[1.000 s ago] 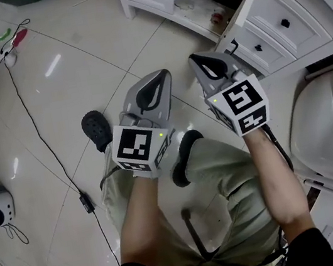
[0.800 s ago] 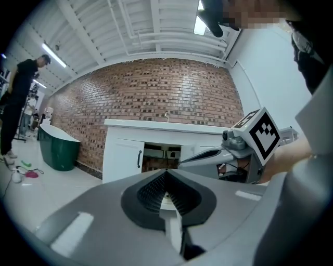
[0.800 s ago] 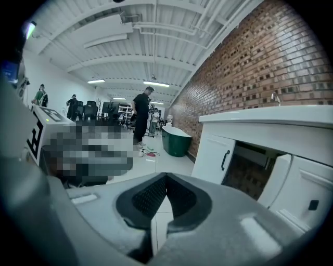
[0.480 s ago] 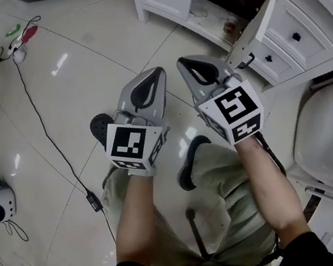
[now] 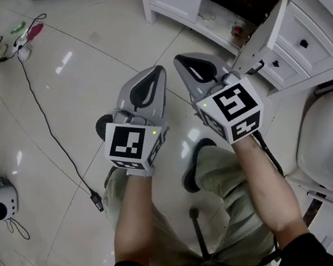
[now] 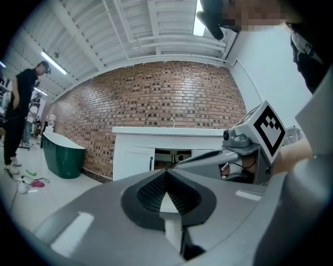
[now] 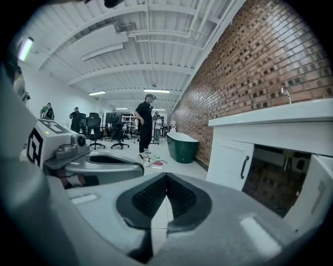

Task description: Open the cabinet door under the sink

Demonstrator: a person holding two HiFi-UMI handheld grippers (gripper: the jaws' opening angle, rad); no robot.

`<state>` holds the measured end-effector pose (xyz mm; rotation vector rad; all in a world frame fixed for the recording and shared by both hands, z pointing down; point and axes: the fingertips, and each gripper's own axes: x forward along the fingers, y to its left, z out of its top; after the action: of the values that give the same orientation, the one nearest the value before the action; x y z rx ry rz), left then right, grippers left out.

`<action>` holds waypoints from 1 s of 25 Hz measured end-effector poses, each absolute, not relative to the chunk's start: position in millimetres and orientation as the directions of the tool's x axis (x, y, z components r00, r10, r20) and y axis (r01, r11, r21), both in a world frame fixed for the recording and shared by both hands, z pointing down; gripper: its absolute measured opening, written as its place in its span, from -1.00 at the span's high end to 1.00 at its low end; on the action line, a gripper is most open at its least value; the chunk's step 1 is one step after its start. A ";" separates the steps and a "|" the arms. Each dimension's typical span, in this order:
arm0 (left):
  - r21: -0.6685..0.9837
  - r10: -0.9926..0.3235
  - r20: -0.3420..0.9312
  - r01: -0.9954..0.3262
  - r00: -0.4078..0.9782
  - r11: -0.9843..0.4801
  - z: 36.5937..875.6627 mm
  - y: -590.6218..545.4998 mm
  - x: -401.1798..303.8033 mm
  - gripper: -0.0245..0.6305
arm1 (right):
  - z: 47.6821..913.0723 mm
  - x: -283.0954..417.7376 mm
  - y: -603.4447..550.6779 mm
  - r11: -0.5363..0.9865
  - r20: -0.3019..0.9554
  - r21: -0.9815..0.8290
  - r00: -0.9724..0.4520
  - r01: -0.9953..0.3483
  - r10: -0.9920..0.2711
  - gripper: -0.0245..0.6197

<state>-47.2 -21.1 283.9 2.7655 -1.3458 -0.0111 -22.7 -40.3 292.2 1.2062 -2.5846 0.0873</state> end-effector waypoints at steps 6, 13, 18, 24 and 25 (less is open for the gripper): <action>0.063 -0.795 0.016 -0.794 0.607 -0.605 280.2 -23.8 -56.2 0.87 | 291.8 -31.0 -39.9 0.664 0.282 0.076 -0.623 -0.744 -0.730 0.95; 0.059 -0.797 0.026 -0.797 0.604 -0.602 282.6 -20.0 -64.8 0.88 | 290.4 -51.3 -31.6 0.698 0.281 0.146 -0.647 -0.701 -0.709 0.95; 0.067 -0.798 0.024 -0.797 0.602 -0.600 282.0 -20.5 -69.8 0.88 | 288.8 -63.1 -27.7 0.718 0.267 0.175 -0.670 -0.673 -0.693 0.95; 0.070 -0.801 0.034 -0.801 0.598 -0.595 283.1 -21.2 -75.5 0.87 | 287.7 -72.4 -22.9 0.736 0.260 0.207 -0.689 -0.644 -0.676 0.95; 0.070 -0.801 0.040 -0.801 0.598 -0.594 284.3 -21.5 -75.9 0.87 | 287.3 -72.4 -23.2 0.736 0.258 0.208 -0.690 -0.644 -0.676 0.95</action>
<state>-75.9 -21.5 284.3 2.7356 -1.3744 0.0068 -72.4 -23.2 287.3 1.0274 -2.6217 -0.1441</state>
